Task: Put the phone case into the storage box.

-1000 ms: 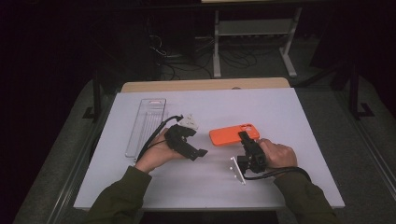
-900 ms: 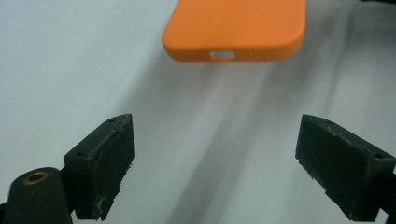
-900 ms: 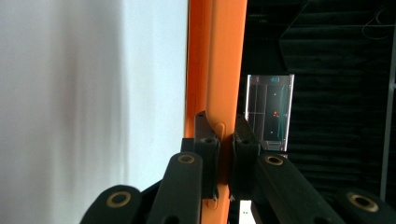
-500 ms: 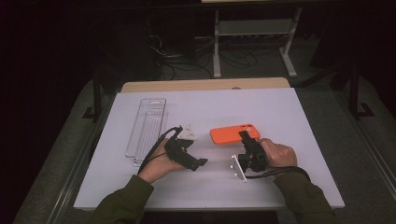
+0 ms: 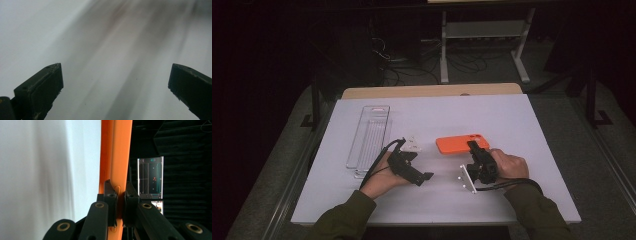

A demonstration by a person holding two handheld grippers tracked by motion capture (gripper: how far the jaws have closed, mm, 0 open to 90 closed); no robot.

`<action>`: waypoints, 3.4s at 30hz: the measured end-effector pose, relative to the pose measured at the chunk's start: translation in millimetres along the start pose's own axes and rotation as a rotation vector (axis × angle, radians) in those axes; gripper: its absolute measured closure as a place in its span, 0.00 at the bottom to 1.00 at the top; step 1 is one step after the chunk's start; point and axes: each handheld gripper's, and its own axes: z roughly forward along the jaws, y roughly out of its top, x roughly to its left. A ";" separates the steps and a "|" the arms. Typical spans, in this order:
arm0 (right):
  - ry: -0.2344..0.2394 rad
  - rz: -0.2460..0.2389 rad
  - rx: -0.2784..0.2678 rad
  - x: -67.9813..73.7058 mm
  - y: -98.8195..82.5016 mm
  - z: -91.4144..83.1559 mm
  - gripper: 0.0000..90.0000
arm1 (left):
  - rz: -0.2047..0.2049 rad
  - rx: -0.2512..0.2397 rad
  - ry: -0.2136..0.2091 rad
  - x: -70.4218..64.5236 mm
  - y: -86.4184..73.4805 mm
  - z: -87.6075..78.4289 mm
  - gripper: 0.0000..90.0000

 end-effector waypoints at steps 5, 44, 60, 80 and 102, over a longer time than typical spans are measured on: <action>0.016 0.028 -0.002 0.0 0.5 0.1 0.92 | -0.032 -0.010 -0.010 -4.2 -1.1 4.7 0.00; 0.113 0.215 -0.005 -13.6 -3.2 2.4 0.92 | 0.013 0.014 -0.003 -2.9 -0.5 1.4 0.00; 0.137 0.334 -0.003 -18.7 -5.8 4.1 0.92 | -0.006 -0.014 0.007 -0.3 -0.1 -1.9 0.00; 0.194 0.508 0.000 -25.1 -10.0 5.8 0.92 | -0.031 -0.028 0.003 -1.7 -0.2 -1.6 0.00; 0.276 0.687 -0.014 -33.2 -19.6 9.9 0.92 | -0.029 -0.030 0.011 -1.7 0.0 -1.7 0.00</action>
